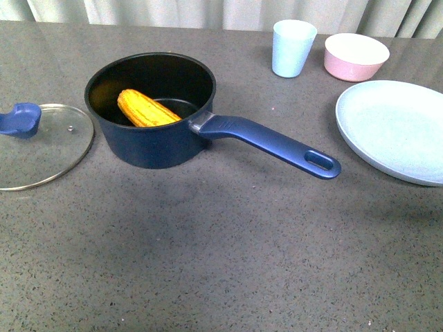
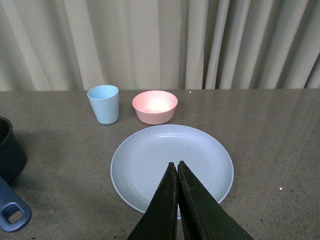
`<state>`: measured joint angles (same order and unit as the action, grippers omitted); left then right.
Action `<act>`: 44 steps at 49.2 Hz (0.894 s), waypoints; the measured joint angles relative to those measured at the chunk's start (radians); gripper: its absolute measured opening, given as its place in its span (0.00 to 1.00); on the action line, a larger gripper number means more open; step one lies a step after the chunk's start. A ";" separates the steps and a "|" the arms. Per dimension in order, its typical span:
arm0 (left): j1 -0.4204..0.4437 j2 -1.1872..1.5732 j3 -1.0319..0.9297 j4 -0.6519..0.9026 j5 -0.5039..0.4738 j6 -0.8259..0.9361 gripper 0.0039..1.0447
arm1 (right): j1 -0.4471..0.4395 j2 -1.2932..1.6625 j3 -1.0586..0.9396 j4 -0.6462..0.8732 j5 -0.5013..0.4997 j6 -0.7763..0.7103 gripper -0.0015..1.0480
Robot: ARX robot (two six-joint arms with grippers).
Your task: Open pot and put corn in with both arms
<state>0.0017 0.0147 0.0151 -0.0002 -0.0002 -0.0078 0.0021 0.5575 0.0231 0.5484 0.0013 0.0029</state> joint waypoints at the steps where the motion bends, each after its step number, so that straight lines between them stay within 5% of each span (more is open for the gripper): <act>1: 0.000 0.000 0.000 0.000 0.000 0.000 0.92 | 0.000 -0.006 0.000 -0.008 -0.001 0.000 0.02; 44: 0.000 0.000 0.000 0.000 0.000 0.000 0.92 | -0.001 -0.444 0.000 -0.458 -0.003 0.000 0.02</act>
<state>0.0017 0.0147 0.0151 -0.0002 -0.0002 -0.0078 0.0013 0.1135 0.0235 0.0902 -0.0017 0.0029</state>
